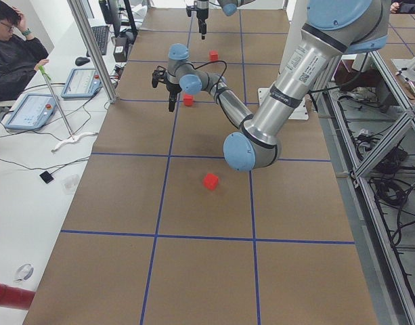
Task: Form red blocks into L shape at center
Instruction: 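Withdraw the left arm while the right gripper grasps the red cube near it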
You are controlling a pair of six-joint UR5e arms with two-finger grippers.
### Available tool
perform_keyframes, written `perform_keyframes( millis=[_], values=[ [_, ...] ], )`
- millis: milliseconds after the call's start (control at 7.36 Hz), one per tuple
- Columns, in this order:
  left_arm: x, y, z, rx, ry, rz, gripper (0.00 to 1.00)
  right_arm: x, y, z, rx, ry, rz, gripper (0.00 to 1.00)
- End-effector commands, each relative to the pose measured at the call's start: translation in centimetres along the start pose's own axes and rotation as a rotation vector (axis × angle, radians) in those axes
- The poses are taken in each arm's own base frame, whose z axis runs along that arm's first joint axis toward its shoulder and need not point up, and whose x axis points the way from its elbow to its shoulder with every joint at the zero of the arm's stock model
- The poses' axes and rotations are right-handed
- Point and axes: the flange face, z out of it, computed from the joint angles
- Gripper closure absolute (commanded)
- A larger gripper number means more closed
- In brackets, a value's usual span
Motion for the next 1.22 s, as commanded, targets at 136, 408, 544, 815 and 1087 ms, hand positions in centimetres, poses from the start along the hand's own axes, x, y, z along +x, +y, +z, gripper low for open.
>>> perform_keyframes(
  millis=[136, 408, 544, 815, 1087],
  values=[
    [-0.6, 0.0, 0.2, -0.003, -0.007, -0.003, 0.00, -1.7, 2.9, 5.6, -0.080, 0.010, -0.026, 0.01],
    [-0.6, 0.0, 0.3, -0.003, -0.007, -0.003, 0.00, -1.4, 4.6, 8.0, -0.134, 0.027, -0.030, 0.01],
    [-0.6, 0.0, 0.3, -0.003, -0.007, -0.003, 0.00, -1.2, 5.1, 8.4, -0.146, 0.032, -0.031, 0.01],
    [-0.6, 0.0, 0.3, -0.003, -0.007, -0.002, 0.00, -0.9, 6.7, 9.8, -0.184, 0.042, -0.035, 0.01],
    [-0.6, 0.1, 0.5, -0.006, -0.008, -0.002, 0.00, -1.3, 7.6, 11.0, -0.213, 0.048, -0.047, 0.01]
  ],
)
